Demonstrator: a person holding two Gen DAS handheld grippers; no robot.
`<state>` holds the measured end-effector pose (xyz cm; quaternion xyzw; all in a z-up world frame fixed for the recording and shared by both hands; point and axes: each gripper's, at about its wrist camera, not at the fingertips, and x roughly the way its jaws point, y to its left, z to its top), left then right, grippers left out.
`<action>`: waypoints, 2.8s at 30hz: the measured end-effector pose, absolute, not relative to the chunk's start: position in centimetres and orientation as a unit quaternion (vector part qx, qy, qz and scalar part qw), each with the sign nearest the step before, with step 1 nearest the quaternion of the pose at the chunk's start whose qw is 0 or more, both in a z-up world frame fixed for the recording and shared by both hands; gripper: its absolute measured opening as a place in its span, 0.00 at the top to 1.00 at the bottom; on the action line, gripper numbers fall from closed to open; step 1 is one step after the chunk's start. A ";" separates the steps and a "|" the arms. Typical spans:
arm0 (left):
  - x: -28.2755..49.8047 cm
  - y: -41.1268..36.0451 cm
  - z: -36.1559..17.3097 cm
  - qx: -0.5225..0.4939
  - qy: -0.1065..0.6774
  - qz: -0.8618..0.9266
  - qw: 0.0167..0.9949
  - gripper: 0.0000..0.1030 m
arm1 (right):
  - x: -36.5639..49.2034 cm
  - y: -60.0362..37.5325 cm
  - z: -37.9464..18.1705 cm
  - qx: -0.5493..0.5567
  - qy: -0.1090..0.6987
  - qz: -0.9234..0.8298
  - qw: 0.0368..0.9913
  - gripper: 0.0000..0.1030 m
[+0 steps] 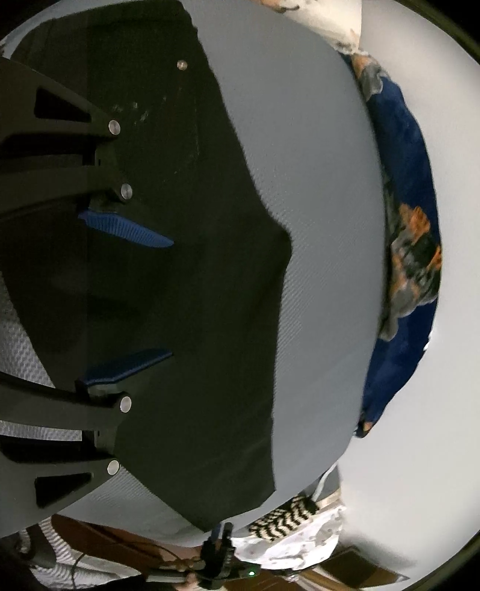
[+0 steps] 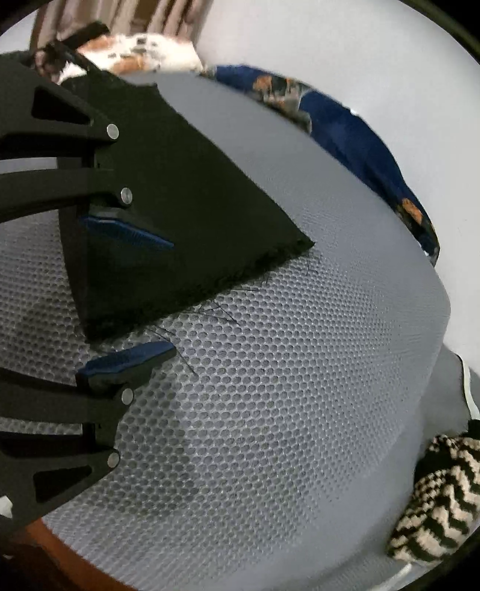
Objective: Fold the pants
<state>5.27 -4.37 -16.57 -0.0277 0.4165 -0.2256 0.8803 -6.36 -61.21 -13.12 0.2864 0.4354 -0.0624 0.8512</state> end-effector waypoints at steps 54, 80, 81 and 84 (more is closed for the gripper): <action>2.5 5.9 -16.1 -0.150 0.368 -0.183 0.900 0.43 | 7.8 -22.9 -12.7 0.175 0.505 0.235 0.812 0.92; 6.1 2.0 -19.5 -0.249 0.482 -0.338 0.769 0.43 | 1.9 -27.3 -11.3 0.211 0.461 0.143 0.850 0.47; 6.5 1.8 -20.0 -0.253 0.494 -0.337 0.760 0.43 | 1.7 -27.8 -11.3 0.216 0.459 0.140 0.850 0.47; 7.5 1.3 -20.9 -0.263 0.522 -0.331 0.741 0.44 | 1.3 -28.8 -11.7 0.230 0.457 0.131 0.849 0.47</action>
